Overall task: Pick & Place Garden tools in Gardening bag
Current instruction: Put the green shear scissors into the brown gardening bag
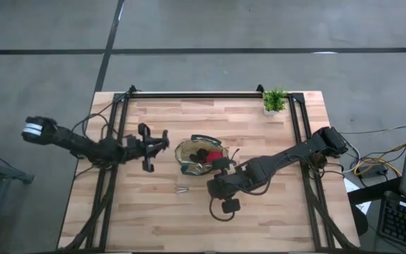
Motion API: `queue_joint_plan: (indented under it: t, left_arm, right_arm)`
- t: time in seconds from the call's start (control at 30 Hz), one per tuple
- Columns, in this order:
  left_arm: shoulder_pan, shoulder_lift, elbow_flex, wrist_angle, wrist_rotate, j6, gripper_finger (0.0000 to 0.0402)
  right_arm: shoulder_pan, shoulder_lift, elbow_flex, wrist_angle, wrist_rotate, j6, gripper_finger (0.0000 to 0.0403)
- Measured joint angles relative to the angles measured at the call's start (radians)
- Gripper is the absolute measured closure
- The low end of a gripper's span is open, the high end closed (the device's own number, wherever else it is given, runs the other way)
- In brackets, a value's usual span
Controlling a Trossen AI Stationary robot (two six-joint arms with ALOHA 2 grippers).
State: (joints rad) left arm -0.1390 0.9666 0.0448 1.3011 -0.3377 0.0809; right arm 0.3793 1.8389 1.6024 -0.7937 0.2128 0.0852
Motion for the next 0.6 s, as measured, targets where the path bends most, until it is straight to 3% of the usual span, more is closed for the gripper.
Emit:
queue_joint_plan:
  t: [0.2,0.6]
  left_arm:
    - [0.036,0.093,0.023,0.119,0.030,-0.020,0.0349]
    - [0.048,0.321,0.119,0.190,0.089,-0.027,0.0348]
  right_arm:
    - [-0.001,0.008,0.000,0.011,0.000,-0.011,0.0351]
    - [-0.016,0.007,-0.001,0.099,0.016,-0.091,0.0351]
